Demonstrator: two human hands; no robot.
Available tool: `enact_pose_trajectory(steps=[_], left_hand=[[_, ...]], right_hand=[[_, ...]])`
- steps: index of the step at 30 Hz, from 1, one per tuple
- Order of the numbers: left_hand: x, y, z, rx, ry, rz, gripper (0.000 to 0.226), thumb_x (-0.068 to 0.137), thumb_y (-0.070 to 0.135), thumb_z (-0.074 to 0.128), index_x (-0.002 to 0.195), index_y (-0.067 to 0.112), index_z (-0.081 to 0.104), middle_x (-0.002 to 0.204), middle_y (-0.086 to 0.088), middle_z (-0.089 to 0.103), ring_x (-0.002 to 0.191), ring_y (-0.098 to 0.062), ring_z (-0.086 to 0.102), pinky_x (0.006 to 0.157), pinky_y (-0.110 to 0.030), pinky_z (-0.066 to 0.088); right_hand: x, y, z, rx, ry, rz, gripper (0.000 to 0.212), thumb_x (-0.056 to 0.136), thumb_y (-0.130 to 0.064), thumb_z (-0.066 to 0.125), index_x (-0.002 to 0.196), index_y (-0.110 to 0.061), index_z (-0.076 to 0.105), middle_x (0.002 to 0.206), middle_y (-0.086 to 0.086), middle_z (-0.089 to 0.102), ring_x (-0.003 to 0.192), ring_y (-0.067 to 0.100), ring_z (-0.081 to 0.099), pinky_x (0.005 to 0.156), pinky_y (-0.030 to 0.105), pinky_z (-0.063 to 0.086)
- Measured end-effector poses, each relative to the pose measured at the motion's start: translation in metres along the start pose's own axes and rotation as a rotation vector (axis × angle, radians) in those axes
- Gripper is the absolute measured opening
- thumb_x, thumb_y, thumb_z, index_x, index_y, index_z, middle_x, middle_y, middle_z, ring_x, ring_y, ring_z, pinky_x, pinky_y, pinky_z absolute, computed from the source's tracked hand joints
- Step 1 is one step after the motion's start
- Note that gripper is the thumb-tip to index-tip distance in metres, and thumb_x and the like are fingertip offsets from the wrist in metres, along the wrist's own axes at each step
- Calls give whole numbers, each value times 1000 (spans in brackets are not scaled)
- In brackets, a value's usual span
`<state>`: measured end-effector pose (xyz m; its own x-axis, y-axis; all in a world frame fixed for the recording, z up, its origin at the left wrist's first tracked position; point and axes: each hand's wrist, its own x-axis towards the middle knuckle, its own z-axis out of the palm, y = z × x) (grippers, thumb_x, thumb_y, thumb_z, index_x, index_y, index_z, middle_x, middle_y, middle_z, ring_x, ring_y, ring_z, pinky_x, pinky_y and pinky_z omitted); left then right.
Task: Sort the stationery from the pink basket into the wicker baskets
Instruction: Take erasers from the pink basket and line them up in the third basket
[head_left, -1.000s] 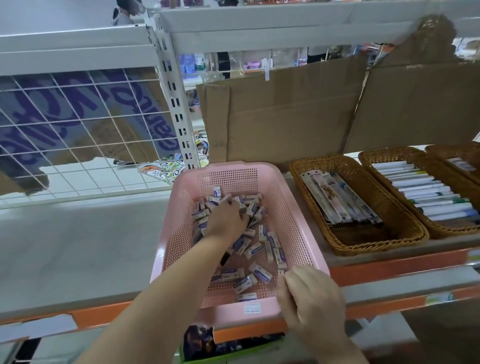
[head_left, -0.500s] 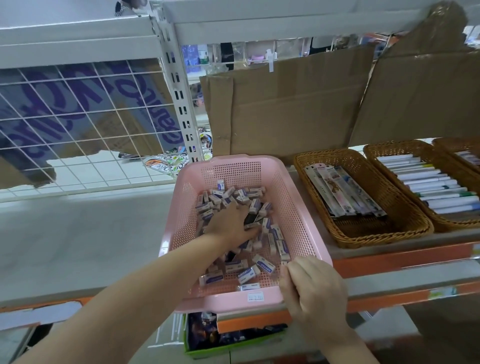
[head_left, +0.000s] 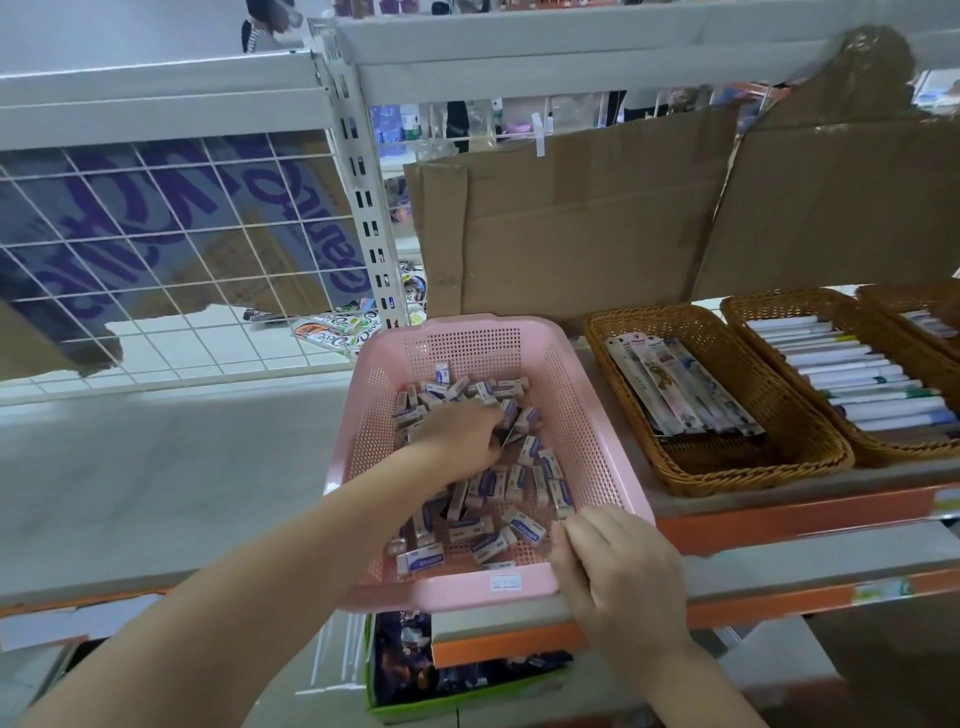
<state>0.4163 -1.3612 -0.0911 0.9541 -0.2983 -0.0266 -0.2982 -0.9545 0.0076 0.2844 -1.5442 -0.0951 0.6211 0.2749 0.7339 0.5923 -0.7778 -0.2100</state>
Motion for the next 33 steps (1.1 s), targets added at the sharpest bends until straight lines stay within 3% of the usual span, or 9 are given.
enact_pose_trajectory(steps=[4, 10, 15, 18, 20, 22, 26, 30, 33], left_hand=[[-4, -7, -2, 24, -28, -51, 18, 85, 33, 54, 80, 16, 50, 85, -2, 53, 78, -24, 56, 57, -30, 37], [-13, -7, -3, 59, -29, -112, 24, 84, 36, 53, 86, 12, 54, 93, -7, 59, 68, -25, 51, 45, -27, 28], [-17, -6, -15, 128, -60, -120, 29, 86, 31, 49, 105, 13, 60, 134, -10, 51, 90, -30, 62, 62, -32, 46], [-16, -5, -24, 177, -40, -111, 18, 88, 27, 46, 90, 15, 60, 118, -9, 59, 73, -26, 58, 61, -31, 47], [-14, -3, -27, 162, -23, -119, 13, 88, 22, 46, 84, 14, 56, 101, -7, 61, 69, -23, 54, 58, -31, 46], [-11, -1, -32, 160, -6, -120, 15, 89, 22, 47, 92, 13, 58, 93, -6, 60, 72, -22, 54, 57, -31, 44], [-1, 14, -55, 89, 29, -131, 16, 88, 28, 53, 84, 13, 58, 72, 2, 50, 66, -18, 54, 52, -29, 42], [16, 48, -87, 110, 156, -55, 19, 84, 24, 54, 92, 10, 64, 81, -2, 54, 81, -27, 62, 57, -30, 39], [32, 85, -102, 150, 242, 34, 23, 85, 25, 51, 94, 8, 65, 94, -11, 60, 85, -33, 62, 58, -32, 38]], right_hand=[[4, 0, -4, 1, -57, -13, 36, 89, -23, 44, 56, -16, 53, 53, -7, 46, 49, 8, 42, 42, 20, 36], [15, 5, -15, 7, -260, -39, 35, 88, -29, 42, 55, -19, 52, 53, -9, 47, 48, 6, 42, 44, 16, 30], [41, 17, -7, 34, -585, -15, 31, 96, -41, 36, 79, -22, 55, 75, -11, 51, 70, 4, 46, 60, 16, 37], [60, 19, 6, 3, -688, -24, 27, 97, -42, 38, 87, -23, 55, 81, -12, 49, 77, 4, 47, 64, 18, 36], [71, 21, 14, -39, -716, -35, 26, 97, -38, 40, 91, -20, 58, 82, -10, 48, 79, 7, 49, 66, 20, 38], [82, 25, 18, -78, -716, -46, 25, 97, -35, 42, 96, -18, 59, 86, -8, 50, 83, 9, 50, 70, 21, 42], [106, 48, 10, -124, -626, -13, 25, 97, -31, 41, 92, -14, 60, 87, -4, 53, 83, 12, 51, 70, 25, 45], [124, 90, -13, -183, -539, 25, 27, 96, -27, 41, 95, -12, 62, 90, 0, 55, 89, 15, 49, 77, 32, 44], [125, 131, -36, -216, -551, 66, 24, 97, -26, 41, 92, -12, 61, 82, -4, 44, 85, 15, 44, 72, 30, 37]])
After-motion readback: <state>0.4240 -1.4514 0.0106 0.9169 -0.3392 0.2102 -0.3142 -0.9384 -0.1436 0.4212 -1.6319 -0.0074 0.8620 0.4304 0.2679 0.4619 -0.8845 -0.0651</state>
